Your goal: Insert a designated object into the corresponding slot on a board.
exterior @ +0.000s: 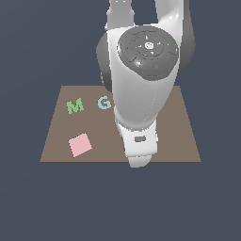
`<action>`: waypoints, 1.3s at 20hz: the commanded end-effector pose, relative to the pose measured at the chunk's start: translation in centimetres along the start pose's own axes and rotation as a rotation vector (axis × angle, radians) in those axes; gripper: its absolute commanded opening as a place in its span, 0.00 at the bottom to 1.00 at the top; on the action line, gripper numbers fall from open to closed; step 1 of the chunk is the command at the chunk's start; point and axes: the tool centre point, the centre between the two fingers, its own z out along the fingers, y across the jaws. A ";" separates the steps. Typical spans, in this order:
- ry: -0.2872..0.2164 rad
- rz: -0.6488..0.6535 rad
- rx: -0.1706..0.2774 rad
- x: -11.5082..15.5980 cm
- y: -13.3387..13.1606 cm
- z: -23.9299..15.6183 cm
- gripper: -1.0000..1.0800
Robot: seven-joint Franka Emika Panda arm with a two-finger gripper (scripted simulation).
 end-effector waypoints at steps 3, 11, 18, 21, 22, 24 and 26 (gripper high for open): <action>0.000 -0.204 -0.001 2.8 -1.1 -0.2 0.00; 0.000 -0.614 -0.001 7.3 -5.1 -0.4 0.00; 0.000 -0.905 -0.001 9.3 -9.0 -0.6 0.00; 0.000 -0.997 0.000 9.7 -10.3 -0.6 0.00; 0.001 -1.023 0.000 9.7 -10.7 -0.6 0.00; 0.001 -1.070 0.000 9.8 -11.4 -0.6 0.00; 0.001 -1.108 0.000 9.9 -12.0 -0.7 0.00</action>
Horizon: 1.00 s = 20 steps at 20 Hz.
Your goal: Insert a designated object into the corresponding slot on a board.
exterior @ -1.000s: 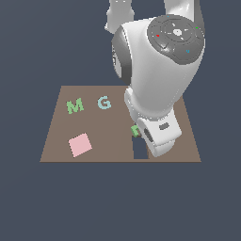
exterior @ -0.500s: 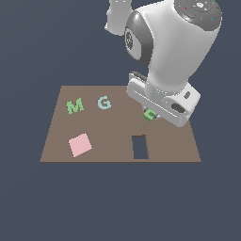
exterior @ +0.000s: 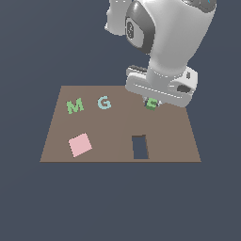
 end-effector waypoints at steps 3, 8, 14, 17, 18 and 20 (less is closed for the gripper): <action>0.000 -0.077 0.000 1.0 -0.5 -0.1 0.00; 0.000 -0.114 0.000 1.5 -0.8 -0.1 0.00; 0.000 -0.114 0.000 1.5 -0.8 0.3 0.00; 0.000 -0.118 0.000 1.5 -0.8 0.9 0.00; 0.000 -0.118 0.000 1.5 -0.9 0.9 0.00; 0.000 -0.118 0.000 1.5 -0.9 0.9 0.96</action>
